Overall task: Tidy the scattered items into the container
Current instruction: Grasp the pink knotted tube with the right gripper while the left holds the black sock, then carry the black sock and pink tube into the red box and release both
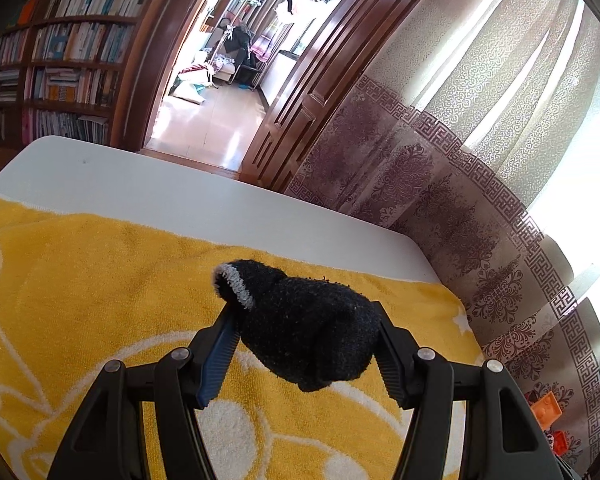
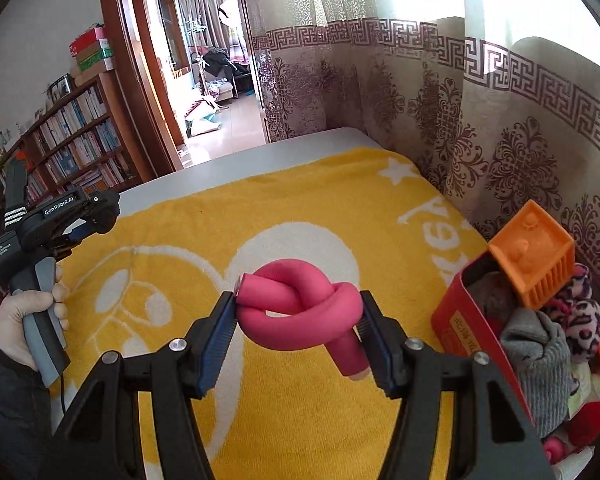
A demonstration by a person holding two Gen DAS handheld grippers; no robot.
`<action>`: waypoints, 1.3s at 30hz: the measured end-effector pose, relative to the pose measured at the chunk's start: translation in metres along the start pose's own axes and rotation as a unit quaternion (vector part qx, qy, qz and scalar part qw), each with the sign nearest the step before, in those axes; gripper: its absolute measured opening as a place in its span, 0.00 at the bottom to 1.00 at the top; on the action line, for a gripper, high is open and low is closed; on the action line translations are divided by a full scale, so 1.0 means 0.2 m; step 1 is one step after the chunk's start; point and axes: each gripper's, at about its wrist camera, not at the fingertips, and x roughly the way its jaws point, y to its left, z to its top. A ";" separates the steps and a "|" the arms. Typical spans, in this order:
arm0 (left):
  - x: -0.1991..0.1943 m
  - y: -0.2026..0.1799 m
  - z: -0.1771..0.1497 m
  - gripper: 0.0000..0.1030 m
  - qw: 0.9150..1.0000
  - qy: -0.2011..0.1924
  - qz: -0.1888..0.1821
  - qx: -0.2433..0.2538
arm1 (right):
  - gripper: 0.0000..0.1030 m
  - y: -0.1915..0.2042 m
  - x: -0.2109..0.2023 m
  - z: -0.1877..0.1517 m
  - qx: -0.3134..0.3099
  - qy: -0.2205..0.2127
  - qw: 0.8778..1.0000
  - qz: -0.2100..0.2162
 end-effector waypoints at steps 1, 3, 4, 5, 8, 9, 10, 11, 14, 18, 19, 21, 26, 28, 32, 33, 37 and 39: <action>0.00 -0.02 0.00 0.62 1.000 0.001 -0.004 0.002 | 0.62 -0.01 -0.02 -0.01 0.003 -0.003 1.000 -0.005; -0.01 -0.05 -0.01 0.63 1.000 0.003 -0.011 0.009 | 0.62 -0.05 -0.07 -0.01 0.010 -0.010 1.000 -0.011; -0.01 -0.06 -0.01 0.63 1.000 0.004 -0.014 0.013 | 0.62 -0.07 -0.09 -0.01 0.013 -0.014 1.000 -0.016; -0.01 -0.08 -0.02 0.63 1.000 0.004 -0.017 0.017 | 0.62 -0.09 -0.12 -0.01 0.015 -0.019 0.999 -0.020; -0.02 -0.13 -0.03 0.62 0.999 0.008 -0.029 0.028 | 0.62 -0.15 -0.21 -0.01 0.023 -0.034 0.999 -0.036; -0.02 -0.15 -0.04 0.62 0.999 0.010 -0.032 0.032 | 0.62 -0.17 -0.24 -0.02 0.026 -0.038 0.998 -0.042; -0.02 -0.16 -0.04 0.62 0.999 0.011 -0.034 0.037 | 0.62 -0.20 -0.27 -0.02 0.028 -0.043 0.998 -0.049; -0.02 -0.19 -0.05 0.63 0.998 0.012 -0.036 0.042 | 0.62 -0.23 -0.30 -0.02 0.032 -0.047 0.997 -0.057; -0.02 -0.25 -0.07 0.62 0.997 0.016 -0.043 0.060 | 0.62 -0.35 -0.39 -0.04 0.049 -0.054 0.994 -0.080; -0.03 -0.35 -0.12 0.62 0.994 0.021 -0.055 0.090 | 0.62 -0.53 -0.49 -0.09 0.079 -0.059 0.989 -0.112; -0.03 -0.38 -0.13 0.62 0.993 0.022 -0.058 0.098 | 0.62 -0.59 -0.51 -0.10 0.089 -0.058 0.988 -0.116; -0.05 -0.44 -0.16 0.62 0.991 0.026 -0.068 0.114 | 0.62 -0.69 -0.54 -0.13 0.115 -0.055 0.984 -0.123; -0.11 -0.57 -0.21 0.62 0.984 0.029 -0.097 0.144 | 0.62 -0.88 -0.57 -0.21 0.156 -0.053 0.977 -0.137; -0.13 -0.64 -0.24 0.62 0.981 0.027 -0.103 0.160 | 0.62 -0.94 -0.56 -0.22 0.166 -0.051 0.975 -0.137; -0.17 -0.76 -0.31 0.62 0.975 0.039 -0.118 0.183 | 0.62 -1.01 -0.52 -0.26 0.174 -0.042 0.975 -0.133; -0.18 -0.79 -0.34 0.62 0.973 0.044 -0.123 0.189 | 0.62 -1.02 -0.51 -0.27 0.176 -0.039 0.975 -0.131; -0.19 -0.95 -0.44 0.62 0.964 0.065 -0.141 0.216 | 0.62 -1.06 -0.46 -0.30 0.179 -0.030 0.976 -0.122; -0.19 -1.05 -0.50 0.62 0.958 0.076 -0.152 0.231 | 0.62 -1.08 -0.43 -0.31 0.179 -0.025 0.976 -0.119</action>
